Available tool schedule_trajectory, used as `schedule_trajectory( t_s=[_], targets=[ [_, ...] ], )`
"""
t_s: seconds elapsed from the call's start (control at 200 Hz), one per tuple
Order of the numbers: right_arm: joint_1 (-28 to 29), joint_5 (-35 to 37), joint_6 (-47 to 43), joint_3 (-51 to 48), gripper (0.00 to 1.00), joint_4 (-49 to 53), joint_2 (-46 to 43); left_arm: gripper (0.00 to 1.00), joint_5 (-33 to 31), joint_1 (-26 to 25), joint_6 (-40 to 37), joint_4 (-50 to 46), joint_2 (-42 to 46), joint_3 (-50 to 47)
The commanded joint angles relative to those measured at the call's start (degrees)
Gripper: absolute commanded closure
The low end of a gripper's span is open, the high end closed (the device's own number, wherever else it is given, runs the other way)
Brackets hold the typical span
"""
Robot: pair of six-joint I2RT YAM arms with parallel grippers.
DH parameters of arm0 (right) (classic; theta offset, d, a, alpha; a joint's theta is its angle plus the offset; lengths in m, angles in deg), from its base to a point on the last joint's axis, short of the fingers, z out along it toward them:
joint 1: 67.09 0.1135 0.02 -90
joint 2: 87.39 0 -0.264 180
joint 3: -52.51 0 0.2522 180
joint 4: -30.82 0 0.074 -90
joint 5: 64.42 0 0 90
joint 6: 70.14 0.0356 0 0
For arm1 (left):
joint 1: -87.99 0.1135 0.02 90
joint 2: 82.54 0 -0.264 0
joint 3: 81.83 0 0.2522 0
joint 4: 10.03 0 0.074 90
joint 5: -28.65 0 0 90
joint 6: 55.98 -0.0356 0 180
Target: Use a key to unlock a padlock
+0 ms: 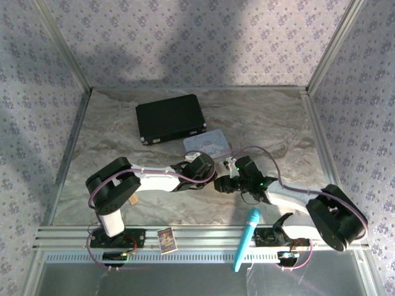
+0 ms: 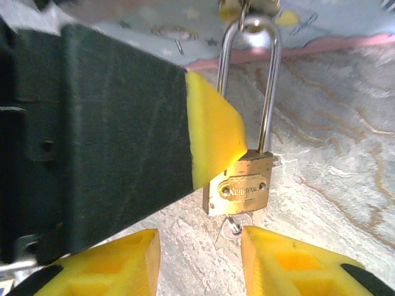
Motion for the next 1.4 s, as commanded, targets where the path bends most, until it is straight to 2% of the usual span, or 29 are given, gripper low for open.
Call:
schedule_trajectory(
  t_s=[0.0, 0.1, 0.225, 0.315, 0.41, 0.48, 0.61, 0.745, 0.894, 0.984, 1.044, 1.114, 1.239, 1.394],
  targets=[
    [-2.26, 0.06, 2.07, -2.05, 0.59, 1.31, -6.19, 1.00, 0.78, -0.20, -1.93, -12.23, -0.79, -2.62],
    [-5.02, 2.67, 2.02, -2.45, 0.57, 5.23, -12.08, 1.00, 0.08, -0.54, -5.31, -16.55, -2.26, 1.25],
    [-9.39, 11.10, 1.79, 1.18, 0.57, 13.68, -15.81, 1.00, -3.03, -1.95, -7.70, -23.14, -4.24, 6.75],
    [-14.12, 11.50, 0.59, 6.07, 0.57, 17.85, -13.23, 1.00, -5.22, -2.81, -8.76, -27.28, -4.80, 9.69],
    [-17.30, 10.16, 0.48, 12.21, 0.57, 20.16, -6.73, 1.00, -6.53, -3.35, -9.84, -29.15, -5.06, 11.32],
    [-17.40, 11.11, -0.29, 17.40, 0.57, 22.27, -1.05, 1.00, -8.12, -3.61, -11.44, -32.37, -5.72, 13.49],
    [-16.92, 6.65, -3.14, 27.06, 0.57, 24.63, 11.07, 1.00, -10.32, -3.80, -15.41, -37.68, -6.58, 17.95],
    [-16.34, 5.21, -2.69, 30.71, 0.58, 22.86, 17.00, 1.00, -12.86, -5.08, -20.00, -44.39, -9.91, 26.03],
    [-16.44, 4.46, -1.56, 32.09, 0.58, 22.17, 18.62, 1.00, -13.04, -5.90, -24.21, -52.88, -16.70, 34.20],
    [-15.62, 3.93, -1.75, 32.66, 0.58, 22.38, 19.42, 1.00, -16.98, -6.91, -25.43, -59.83, -20.81, 39.21],
    [-15.12, 3.97, -2.09, 32.90, 0.58, 23.00, 20.18, 1.00, -17.41, -6.88, -25.47, -63.25, -23.08, 41.73],
    [-14.75, 3.15, -1.92, 32.72, 0.60, 23.00, 20.89, 0.99, -16.85, -6.79, -25.67, -63.16, -23.85, 42.01],
    [-14.74, 2.07, -0.48, 29.95, 0.60, 20.53, 20.92, 0.89, -16.37, -7.04, -25.18, -61.61, -23.24, 41.02],
    [-15.77, 0.93, 0.31, 28.44, 0.60, 18.67, 20.92, 0.83, -14.89, -7.75, -24.59, -59.08, -22.91, 40.55]
  ],
)
